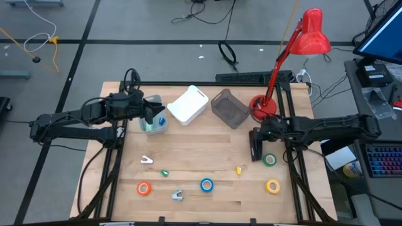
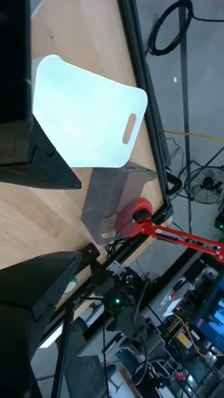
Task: Pick and place Stapler, Stapler remover, tape
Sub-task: Put the large black stapler into the gray bin
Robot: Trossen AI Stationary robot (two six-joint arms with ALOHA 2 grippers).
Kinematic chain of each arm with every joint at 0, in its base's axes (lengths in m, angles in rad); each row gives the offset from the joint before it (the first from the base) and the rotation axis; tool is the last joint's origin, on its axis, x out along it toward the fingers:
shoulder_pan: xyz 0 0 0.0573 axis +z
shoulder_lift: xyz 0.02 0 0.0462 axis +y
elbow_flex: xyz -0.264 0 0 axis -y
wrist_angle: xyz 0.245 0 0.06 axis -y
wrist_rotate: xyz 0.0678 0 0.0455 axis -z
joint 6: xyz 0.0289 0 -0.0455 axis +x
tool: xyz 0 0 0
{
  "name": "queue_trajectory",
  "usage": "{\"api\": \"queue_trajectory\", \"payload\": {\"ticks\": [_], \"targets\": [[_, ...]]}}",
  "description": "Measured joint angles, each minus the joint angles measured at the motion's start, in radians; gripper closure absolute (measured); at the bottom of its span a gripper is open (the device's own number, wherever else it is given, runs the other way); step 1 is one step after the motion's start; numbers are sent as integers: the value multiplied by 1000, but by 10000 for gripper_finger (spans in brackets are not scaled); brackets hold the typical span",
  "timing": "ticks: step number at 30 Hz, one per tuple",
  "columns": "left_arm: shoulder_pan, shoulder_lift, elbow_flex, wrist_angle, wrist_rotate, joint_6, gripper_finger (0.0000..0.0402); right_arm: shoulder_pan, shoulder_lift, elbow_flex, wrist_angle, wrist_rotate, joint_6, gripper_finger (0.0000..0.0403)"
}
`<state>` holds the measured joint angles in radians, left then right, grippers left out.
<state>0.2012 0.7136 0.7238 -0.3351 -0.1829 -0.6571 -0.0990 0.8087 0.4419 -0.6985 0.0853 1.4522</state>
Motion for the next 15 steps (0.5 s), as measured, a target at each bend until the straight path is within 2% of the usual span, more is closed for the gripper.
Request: {"api": "queue_trajectory", "payload": {"ticks": [8,15], "targets": [[0,0,0,0,9,-37,227,0,-37,0,115,-7,1,317],[0,19,0,4,98,-87,227,1,-76,1,226,-7,1,317]]}}
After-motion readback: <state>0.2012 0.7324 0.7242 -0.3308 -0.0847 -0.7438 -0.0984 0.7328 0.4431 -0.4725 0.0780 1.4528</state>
